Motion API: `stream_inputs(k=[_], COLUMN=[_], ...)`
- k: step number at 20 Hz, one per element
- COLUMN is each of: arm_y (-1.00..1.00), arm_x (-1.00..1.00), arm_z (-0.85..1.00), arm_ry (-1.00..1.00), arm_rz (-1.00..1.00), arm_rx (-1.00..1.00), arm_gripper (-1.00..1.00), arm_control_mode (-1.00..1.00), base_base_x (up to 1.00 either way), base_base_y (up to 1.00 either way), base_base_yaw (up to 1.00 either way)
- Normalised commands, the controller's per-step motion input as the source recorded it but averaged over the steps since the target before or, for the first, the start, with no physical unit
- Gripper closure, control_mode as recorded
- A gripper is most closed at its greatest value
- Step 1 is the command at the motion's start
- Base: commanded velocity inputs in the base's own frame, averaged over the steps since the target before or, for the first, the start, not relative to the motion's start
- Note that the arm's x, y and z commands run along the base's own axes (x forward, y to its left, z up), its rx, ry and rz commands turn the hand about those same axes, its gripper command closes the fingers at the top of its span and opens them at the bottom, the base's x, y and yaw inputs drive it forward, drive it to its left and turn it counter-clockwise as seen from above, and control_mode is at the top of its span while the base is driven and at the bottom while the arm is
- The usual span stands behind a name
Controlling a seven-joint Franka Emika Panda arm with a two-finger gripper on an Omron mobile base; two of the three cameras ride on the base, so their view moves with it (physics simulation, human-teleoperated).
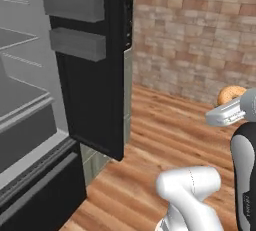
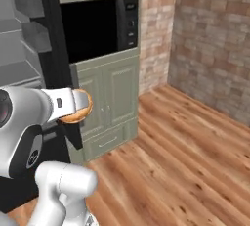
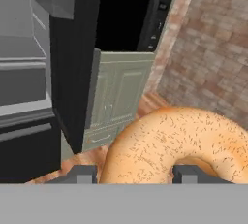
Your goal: Take the donuts from the fridge and place them on the empty tray on the dining counter.
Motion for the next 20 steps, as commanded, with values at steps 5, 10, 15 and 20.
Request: stream_inputs(k=[5,10,15,20], arm_y=[0.0,0.0,0.0,0.0], arm_x=[0.0,0.0,0.0,0.0], arm_z=[0.0,0.0,0.0,0.0], arm_ry=[0.0,0.0,0.0,0.0], arm_rz=[0.0,0.0,0.0,0.0], arm_rx=[0.0,0.0,0.0,0.0], arm_gripper=[1.0,1.0,1.0,1.0], arm_control_mode=[1.0,1.0,1.0,1.0], base_base_x=[0.0,0.0,0.0,0.0], base_base_y=[0.3,0.32,0.32,0.29], base_base_yaw=[-0.66,-0.62,-0.58,-0.56])
